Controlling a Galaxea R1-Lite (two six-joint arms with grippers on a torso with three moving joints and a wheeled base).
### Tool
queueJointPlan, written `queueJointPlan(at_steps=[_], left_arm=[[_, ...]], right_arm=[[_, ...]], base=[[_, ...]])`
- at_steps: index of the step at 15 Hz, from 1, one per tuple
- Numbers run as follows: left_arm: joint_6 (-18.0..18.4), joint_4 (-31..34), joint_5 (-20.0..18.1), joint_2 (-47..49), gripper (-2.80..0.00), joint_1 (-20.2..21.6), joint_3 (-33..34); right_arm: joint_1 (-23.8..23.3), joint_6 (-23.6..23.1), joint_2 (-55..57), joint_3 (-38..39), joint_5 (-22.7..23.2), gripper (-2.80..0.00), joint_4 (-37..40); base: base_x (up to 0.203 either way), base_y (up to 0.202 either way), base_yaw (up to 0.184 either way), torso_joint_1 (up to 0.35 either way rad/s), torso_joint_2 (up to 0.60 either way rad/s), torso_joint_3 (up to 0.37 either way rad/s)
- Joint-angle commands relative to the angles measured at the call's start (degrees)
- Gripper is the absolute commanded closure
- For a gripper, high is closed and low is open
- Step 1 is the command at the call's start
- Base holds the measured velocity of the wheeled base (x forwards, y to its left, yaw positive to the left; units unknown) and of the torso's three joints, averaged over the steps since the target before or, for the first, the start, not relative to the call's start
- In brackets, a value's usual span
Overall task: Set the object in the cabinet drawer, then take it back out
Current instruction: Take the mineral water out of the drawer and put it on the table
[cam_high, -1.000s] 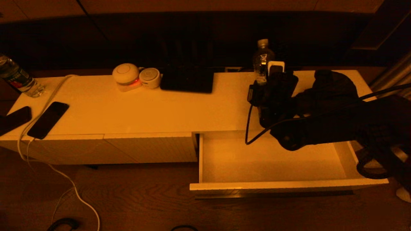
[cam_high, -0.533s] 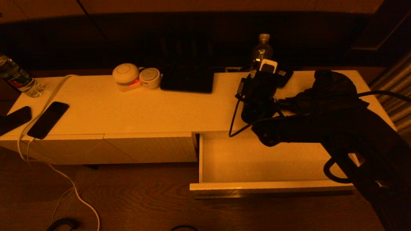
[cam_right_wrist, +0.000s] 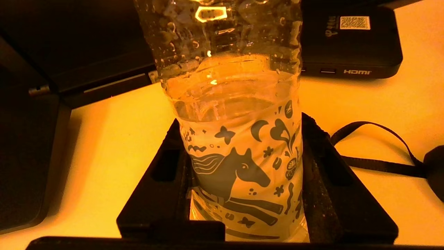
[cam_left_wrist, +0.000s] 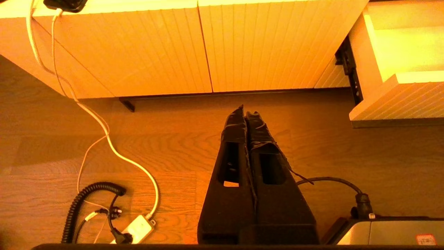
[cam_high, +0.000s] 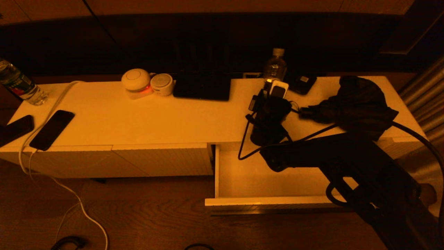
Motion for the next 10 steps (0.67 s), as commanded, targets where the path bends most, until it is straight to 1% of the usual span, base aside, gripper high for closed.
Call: queueJointPlan(at_steps=[1,3,7,8,10], left_arm=[[0.01,0.02,0.01,0.00,0.00,0.00,0.00],[0.01,0.02,0.01,0.00,0.00,0.00,0.00],[0.01,0.02,0.01,0.00,0.00,0.00,0.00],[0.01,0.02,0.01,0.00,0.00,0.00,0.00],[0.01,0.02,0.01,0.00,0.00,0.00,0.00]], right_arm=[[0.01,-0.45,0.90,0.38,-0.29,0.00,-1.12],[0.06,-1.71,-0.14,2.54,-0.70,0.00,-2.96],[1.45,-2.25,-1.28,7.02,-1.17,0.00,-5.14],[2.12,-2.50,-1.27,8.86,-1.23,0.00,-6.70],[3.08,-4.97,-1.37,11.70,-2.30,0.00,-11.35]], base=[[0.000,0.000,0.000,0.000,0.00,0.000],[0.000,0.000,0.000,0.000,0.00,0.000],[0.000,0.000,0.000,0.000,0.00,0.000],[0.000,0.000,0.000,0.000,0.00,0.000],[0.000,0.000,0.000,0.000,0.00,0.000]])
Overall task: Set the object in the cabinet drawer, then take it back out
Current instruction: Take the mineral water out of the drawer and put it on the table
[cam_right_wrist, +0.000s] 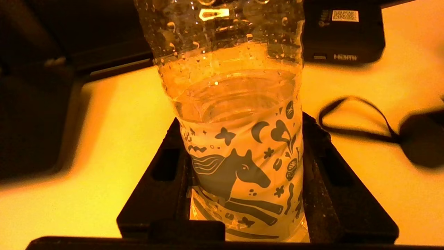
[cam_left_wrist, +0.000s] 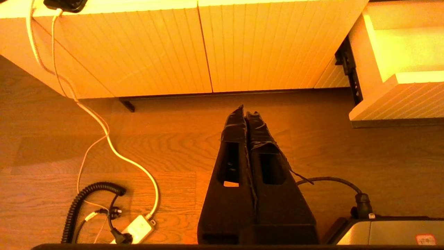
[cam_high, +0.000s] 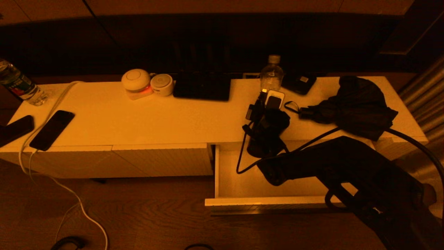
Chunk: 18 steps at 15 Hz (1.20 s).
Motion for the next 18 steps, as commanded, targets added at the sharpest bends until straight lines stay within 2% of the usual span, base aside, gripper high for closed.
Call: queueJointPlan(at_steps=[1,7,18], left_arm=[[0.02,0.00,0.01,0.00,0.00,0.00,0.00],[0.02,0.00,0.01,0.00,0.00,0.00,0.00],[0.02,0.00,0.01,0.00,0.00,0.00,0.00]], right_arm=[[0.50,-0.83,-0.11,1.41,-0.53,0.00,-1.91],[0.67,-5.56,-0.47,1.59,-0.88,0.00,-8.92],[-0.29,-7.77,4.29,-5.81,-0.35,0.00,-9.46]], base=[[0.000,0.000,0.000,0.000,0.00,0.000],[0.000,0.000,0.000,0.000,0.00,0.000],[0.000,0.000,0.000,0.000,0.00,0.000]])
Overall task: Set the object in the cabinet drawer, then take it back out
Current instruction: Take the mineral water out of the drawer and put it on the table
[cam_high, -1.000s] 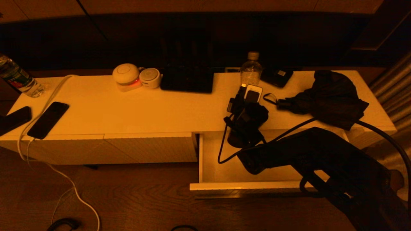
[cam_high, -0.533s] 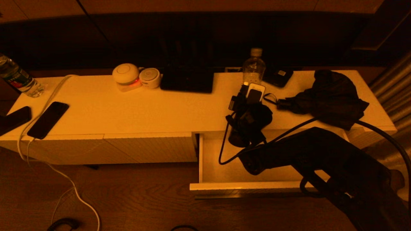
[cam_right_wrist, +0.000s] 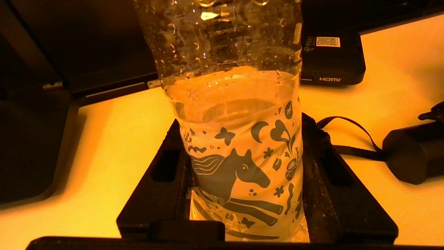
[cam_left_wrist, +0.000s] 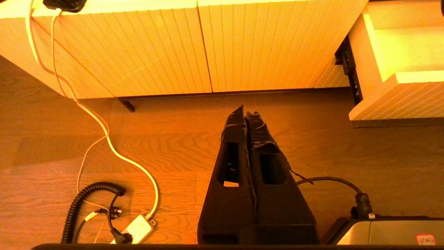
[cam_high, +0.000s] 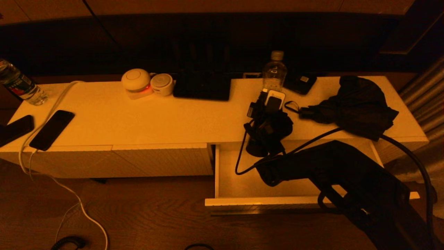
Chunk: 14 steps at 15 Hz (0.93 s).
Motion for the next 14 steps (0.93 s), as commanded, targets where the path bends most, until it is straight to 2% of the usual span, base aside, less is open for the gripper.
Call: queueJointPlan(at_steps=[1,4,13,14], left_arm=[[0.02,0.00,0.01,0.00,0.00,0.00,0.00],[0.02,0.00,0.01,0.00,0.00,0.00,0.00],[0.02,0.00,0.01,0.00,0.00,0.00,0.00],[0.02,0.00,0.01,0.00,0.00,0.00,0.00]], right_arm=[[-0.04,-0.66,1.52,-0.91,0.08,0.00,-1.84],[0.04,-5.48,3.23,-1.09,2.95,0.00,-5.33],[0.04,-5.59,4.46,-1.79,2.87,0.00,-5.33],[0.04,-5.59,4.37,-1.70,2.87,-2.80,-5.33]], base=[[0.000,0.000,0.000,0.000,0.00,0.000],[0.000,0.000,0.000,0.000,0.00,0.000],[0.000,0.000,0.000,0.000,0.00,0.000],[0.000,0.000,0.000,0.000,0.00,0.000]])
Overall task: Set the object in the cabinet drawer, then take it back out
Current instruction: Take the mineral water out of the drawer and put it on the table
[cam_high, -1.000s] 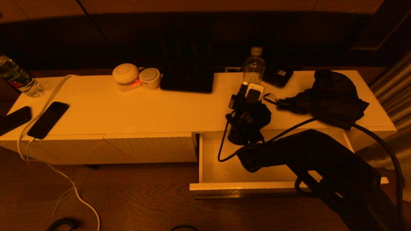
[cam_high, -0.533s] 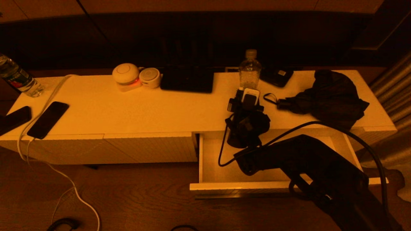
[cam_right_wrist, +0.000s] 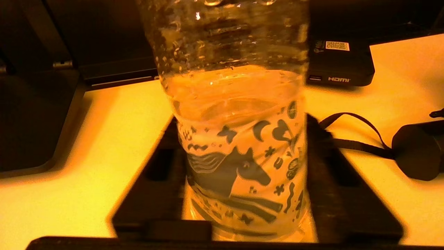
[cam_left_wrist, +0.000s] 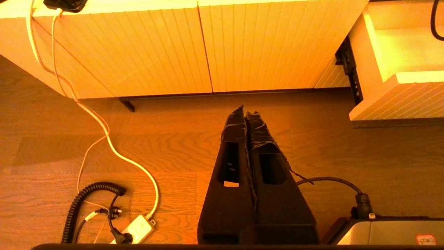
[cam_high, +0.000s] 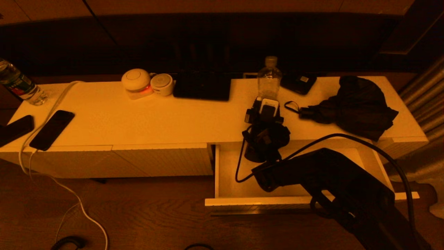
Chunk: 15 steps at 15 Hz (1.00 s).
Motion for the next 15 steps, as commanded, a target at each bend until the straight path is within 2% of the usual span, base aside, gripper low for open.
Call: queueJointPlan(at_steps=[1,6,15], left_arm=[[0.02,0.00,0.01,0.00,0.00,0.00,0.00],[0.02,0.00,0.01,0.00,0.00,0.00,0.00],[0.02,0.00,0.01,0.00,0.00,0.00,0.00]], right_arm=[[0.01,-0.10,0.01,0.10,-0.35,-2.80,-0.37],[0.01,-0.01,-1.23,0.79,-0.53,-2.80,-0.37],[-0.08,0.07,-10.82,4.65,-1.42,-2.80,-0.37]], base=[[0.000,0.000,0.000,0.000,0.00,0.000],[0.000,0.000,0.000,0.000,0.00,0.000],[0.000,0.000,0.000,0.000,0.00,0.000]])
